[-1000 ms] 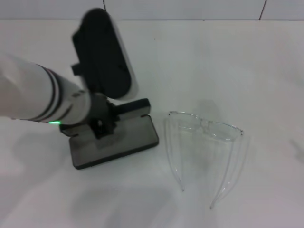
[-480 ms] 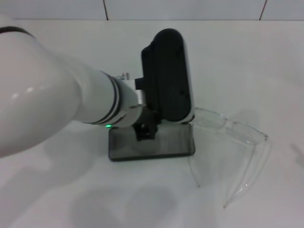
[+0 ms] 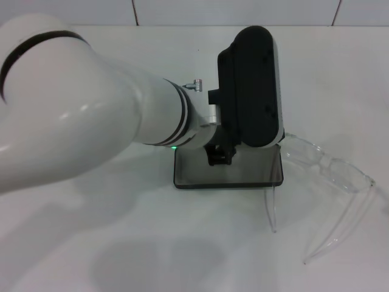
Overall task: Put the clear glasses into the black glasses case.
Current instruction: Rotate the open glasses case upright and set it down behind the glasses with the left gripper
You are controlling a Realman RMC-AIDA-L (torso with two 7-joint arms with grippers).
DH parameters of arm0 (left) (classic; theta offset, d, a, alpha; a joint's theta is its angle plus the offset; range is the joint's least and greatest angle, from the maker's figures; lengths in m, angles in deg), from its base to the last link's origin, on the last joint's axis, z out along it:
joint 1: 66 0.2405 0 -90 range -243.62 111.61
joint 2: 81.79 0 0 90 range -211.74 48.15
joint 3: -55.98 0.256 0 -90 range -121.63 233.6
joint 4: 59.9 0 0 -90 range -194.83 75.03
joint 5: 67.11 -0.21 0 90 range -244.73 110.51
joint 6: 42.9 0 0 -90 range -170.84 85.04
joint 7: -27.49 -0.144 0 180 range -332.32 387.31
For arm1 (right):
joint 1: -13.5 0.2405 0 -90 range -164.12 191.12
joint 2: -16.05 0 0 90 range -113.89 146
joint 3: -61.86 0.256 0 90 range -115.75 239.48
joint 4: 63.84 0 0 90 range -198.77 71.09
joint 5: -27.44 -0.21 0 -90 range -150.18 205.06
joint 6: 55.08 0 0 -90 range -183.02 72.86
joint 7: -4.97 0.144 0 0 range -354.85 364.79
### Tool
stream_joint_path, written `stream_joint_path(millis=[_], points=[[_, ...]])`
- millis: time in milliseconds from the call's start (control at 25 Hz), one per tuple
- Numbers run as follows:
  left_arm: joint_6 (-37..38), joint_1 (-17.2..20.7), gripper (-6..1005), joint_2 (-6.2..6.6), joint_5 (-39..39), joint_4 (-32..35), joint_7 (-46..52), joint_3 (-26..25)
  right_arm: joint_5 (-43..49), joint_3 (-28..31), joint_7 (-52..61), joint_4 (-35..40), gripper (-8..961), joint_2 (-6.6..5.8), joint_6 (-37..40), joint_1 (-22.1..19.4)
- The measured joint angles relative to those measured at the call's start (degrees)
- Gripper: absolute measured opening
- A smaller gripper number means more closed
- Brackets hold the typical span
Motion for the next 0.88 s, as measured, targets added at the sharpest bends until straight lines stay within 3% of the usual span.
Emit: stream_joint_path(millis=[680,880], points=[[-0.2,-0.3,307,0.05,0.6,-2.0,0.6,-0.2,-0.1,0.5,0.0,-0.6,863,-0.08,0.1,-0.7],[0.3,-0.1,488,0.18,1.0,-0.9,0.5,0.1,-0.1,0.6,0.0,-0.7,862,-0.01,0.1,-0.7]])
